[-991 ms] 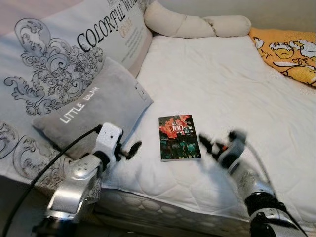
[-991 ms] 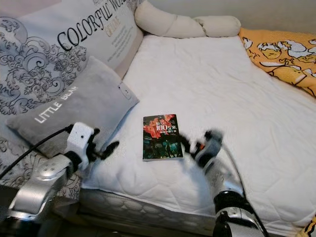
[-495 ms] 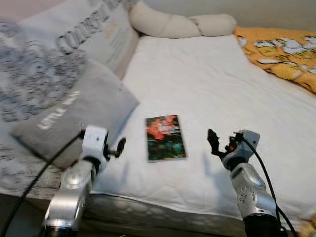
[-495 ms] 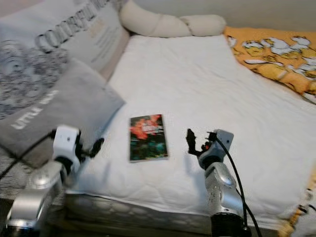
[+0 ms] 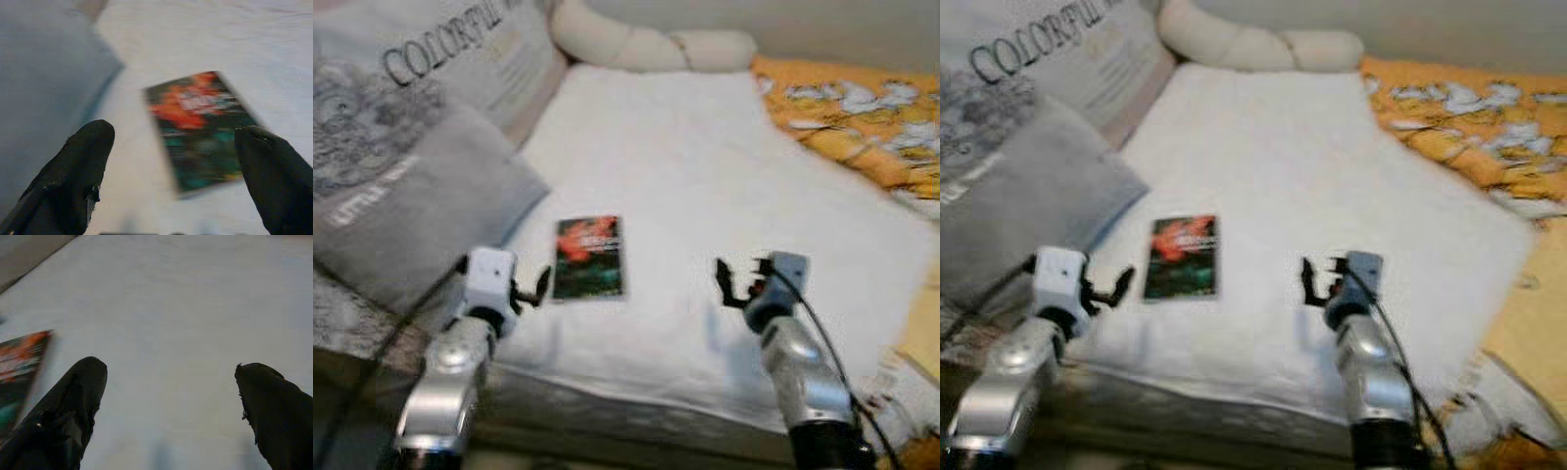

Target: Clean up the room

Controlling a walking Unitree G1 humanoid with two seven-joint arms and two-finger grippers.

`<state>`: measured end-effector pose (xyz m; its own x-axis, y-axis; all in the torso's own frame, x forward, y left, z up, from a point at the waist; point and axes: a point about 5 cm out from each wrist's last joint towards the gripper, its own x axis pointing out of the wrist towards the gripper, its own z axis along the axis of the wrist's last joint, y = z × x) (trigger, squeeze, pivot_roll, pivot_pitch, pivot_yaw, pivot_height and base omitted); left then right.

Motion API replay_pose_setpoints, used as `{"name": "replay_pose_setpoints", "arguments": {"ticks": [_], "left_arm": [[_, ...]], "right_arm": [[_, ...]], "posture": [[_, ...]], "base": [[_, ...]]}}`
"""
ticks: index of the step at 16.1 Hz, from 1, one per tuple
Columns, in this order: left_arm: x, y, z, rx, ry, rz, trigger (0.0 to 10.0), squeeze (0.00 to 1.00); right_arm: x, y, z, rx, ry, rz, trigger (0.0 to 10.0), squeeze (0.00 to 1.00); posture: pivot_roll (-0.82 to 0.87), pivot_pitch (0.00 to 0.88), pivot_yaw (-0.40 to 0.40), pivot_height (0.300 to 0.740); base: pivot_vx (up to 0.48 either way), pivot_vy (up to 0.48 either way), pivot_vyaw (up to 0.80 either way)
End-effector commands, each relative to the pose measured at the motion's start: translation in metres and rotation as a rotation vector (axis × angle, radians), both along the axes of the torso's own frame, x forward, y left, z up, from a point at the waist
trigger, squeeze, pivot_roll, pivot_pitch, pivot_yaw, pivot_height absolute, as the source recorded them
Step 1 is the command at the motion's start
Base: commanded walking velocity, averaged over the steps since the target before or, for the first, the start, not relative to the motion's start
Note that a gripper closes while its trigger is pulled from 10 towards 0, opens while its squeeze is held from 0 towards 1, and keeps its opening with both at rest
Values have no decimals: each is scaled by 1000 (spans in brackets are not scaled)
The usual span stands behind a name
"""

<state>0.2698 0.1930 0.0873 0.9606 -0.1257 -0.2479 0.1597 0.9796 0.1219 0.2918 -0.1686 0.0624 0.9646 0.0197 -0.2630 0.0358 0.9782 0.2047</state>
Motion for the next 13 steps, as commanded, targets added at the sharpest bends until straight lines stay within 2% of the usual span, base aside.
{"name": "replay_pose_setpoints", "arguments": {"ticks": [1,4,7,8,9,10,13], "left_arm": [[2,4,3,25,-11,12,10000,231],[2,4,3,38,-11,12,10000,235],[1,3,1,38,-6,6,10000,220],[1,3,1,37,-7,9,10000,212],[1,2,1,34,-11,8,10000,212],[1,1,1,35,-12,8,10000,212],[3,-3,2,41,-34,5,10000,208]], "right_arm": [[-2,3,0,-11,6,5,10000,1000],[-4,5,-2,-28,26,13,10000,1000],[-3,5,0,-42,13,31,10000,1000],[-4,4,0,-51,15,30,10000,827],[-4,3,-1,-59,21,27,10000,314],[-5,2,-2,-69,28,24,10000,0],[-5,0,-3,-100,35,37,10000,0]], "posture": [[47,0,-18,740],[41,0,-14,740],[37,0,-13,740],[39,0,-15,740],[42,0,-18,740],[47,0,-21,740],[51,0,-24,740]], "base": [[0,-319,-800],[0,-315,-800],[0,-197,0],[0,0,0],[0,0,0],[0,0,0],[0,0,0]]}}
